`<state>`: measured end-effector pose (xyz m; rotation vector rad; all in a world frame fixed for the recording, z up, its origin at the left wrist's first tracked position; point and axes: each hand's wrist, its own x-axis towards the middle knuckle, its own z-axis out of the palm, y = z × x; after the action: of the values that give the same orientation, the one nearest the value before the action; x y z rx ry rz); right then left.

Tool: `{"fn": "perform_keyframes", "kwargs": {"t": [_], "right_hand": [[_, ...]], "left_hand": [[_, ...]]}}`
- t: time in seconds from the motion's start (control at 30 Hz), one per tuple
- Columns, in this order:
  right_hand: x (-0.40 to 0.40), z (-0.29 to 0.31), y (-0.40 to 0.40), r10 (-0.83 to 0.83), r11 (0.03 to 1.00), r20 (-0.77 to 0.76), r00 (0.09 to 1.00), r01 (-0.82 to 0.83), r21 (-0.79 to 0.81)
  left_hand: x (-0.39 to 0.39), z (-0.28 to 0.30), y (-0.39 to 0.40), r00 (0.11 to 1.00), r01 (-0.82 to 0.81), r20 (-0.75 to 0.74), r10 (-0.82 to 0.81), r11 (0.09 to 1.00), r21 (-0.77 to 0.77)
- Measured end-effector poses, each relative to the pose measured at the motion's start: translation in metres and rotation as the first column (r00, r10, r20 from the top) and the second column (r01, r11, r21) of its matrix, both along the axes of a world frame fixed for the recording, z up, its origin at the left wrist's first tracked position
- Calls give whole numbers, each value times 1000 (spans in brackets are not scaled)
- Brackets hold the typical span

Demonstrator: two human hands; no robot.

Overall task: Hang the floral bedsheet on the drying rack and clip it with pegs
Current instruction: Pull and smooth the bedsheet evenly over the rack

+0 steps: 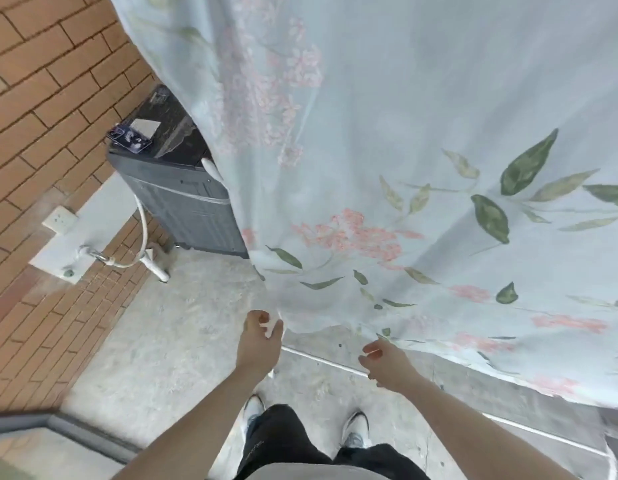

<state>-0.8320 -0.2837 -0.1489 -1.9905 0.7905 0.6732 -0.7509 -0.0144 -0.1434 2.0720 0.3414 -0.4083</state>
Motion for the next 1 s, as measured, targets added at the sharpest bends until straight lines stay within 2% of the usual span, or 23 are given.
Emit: {"fn": "perform_keyframes", "kwargs": {"t": [0.1, 0.2, 0.43, 0.53, 0.7, 0.83, 0.93, 1.0], "right_hand": [[-11, -1, -11, -86, 992, -49, 995, 90, 92], [-16, 3, -12, -173, 970, -77, 982, 183, 162], [-11, -17, -8, -263, 932, -88, 961, 276, 236], [-10, -26, 0, -273, 932, -81, 959, 285, 226], [-4, -48, 6, -235, 951, -83, 968, 246, 185], [2, -75, 5, -253, 946, -131, 958, 274, 175], [9, -106, -5, -352, 905, -168, 921, 381, 190], [13, -128, -14, -424, 862, -196, 884, 460, 214]], "left_hand": [[-36, -22, -13, 964, 116, -245, -101, 992, 51], [-51, -31, -20, 938, 124, -332, -103, 991, 45], [-44, -50, -29, 921, 58, -387, -48, 998, 15], [-43, -72, -30, 902, 51, -428, -51, 999, -12], [-42, -107, -39, 887, -76, -460, 44, 996, -52], [-48, -132, -56, 882, -55, -471, 10, 995, -81], [-54, -163, -76, 863, -187, -497, 92, 972, -145], [-50, -185, -91, 824, -324, -540, 171, 924, -203]]}}
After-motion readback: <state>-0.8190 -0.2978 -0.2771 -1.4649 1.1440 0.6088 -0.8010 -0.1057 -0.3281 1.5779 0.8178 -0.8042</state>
